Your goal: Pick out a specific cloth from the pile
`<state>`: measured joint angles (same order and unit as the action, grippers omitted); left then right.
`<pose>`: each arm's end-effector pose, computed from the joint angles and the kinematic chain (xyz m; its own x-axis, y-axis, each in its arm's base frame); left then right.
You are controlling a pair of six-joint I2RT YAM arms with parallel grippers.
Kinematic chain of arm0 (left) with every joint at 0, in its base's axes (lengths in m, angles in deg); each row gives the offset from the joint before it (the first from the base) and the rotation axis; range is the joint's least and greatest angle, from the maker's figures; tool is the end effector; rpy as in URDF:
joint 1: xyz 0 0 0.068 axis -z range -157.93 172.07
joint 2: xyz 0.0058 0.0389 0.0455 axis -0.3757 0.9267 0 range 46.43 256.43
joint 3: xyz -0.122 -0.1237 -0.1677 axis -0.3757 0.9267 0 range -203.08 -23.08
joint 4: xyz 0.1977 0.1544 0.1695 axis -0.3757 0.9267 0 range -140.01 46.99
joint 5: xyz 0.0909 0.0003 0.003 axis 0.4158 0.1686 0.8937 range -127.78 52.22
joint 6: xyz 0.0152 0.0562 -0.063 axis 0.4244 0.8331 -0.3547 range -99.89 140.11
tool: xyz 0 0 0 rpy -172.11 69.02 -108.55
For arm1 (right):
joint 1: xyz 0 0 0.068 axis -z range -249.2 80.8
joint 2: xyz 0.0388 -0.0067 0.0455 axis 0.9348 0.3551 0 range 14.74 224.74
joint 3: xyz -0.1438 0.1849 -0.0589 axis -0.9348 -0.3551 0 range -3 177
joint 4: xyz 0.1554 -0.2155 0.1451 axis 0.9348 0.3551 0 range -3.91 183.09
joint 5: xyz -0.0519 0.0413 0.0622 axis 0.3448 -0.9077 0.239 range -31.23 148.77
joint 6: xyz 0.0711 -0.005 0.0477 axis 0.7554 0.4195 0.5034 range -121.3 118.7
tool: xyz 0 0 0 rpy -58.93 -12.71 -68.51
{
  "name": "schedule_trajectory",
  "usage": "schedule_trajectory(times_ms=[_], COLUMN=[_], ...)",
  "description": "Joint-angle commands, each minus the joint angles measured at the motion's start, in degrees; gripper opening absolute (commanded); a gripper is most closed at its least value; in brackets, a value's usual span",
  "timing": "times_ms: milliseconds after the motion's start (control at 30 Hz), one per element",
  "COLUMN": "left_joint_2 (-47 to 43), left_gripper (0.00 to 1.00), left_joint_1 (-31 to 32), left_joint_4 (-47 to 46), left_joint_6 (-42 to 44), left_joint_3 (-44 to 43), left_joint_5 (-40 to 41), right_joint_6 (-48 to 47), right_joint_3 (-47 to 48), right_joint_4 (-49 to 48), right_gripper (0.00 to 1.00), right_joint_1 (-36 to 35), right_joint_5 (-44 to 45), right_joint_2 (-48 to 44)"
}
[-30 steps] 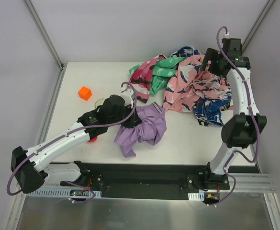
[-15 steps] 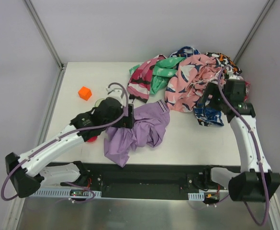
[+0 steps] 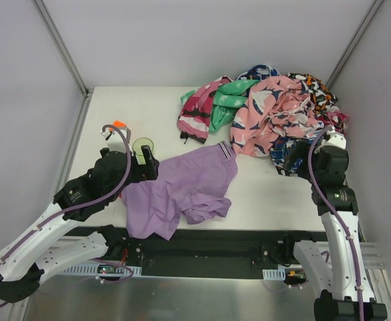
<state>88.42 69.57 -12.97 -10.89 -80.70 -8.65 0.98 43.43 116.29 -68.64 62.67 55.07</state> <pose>0.1894 -0.1522 0.3528 -0.3854 -0.2454 -0.8895 0.1625 0.9309 -0.3272 0.2606 -0.0076 0.2927 -0.4052 0.0437 -0.9132 0.0880 0.9961 0.0086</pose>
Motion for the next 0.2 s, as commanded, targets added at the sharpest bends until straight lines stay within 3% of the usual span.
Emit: schedule_trajectory(times_ms=[0, 167], left_joint_2=[-0.78, -0.34], left_gripper=[0.99, 0.99], left_joint_1=[-0.48, -0.4], left_joint_4=[1.81, 1.81], left_joint_6=[-1.43, -1.52], left_joint_3=[0.76, 0.76], left_joint_5=[1.73, 1.02], right_joint_6=[0.35, 0.0], right_joint_3=[0.23, 0.06], right_joint_4=[-2.33, -3.12], right_gripper=[0.96, 0.96], right_joint_1=[0.15, 0.15], right_joint_5=[1.99, 1.37], right_joint_2=[-0.52, -0.43])
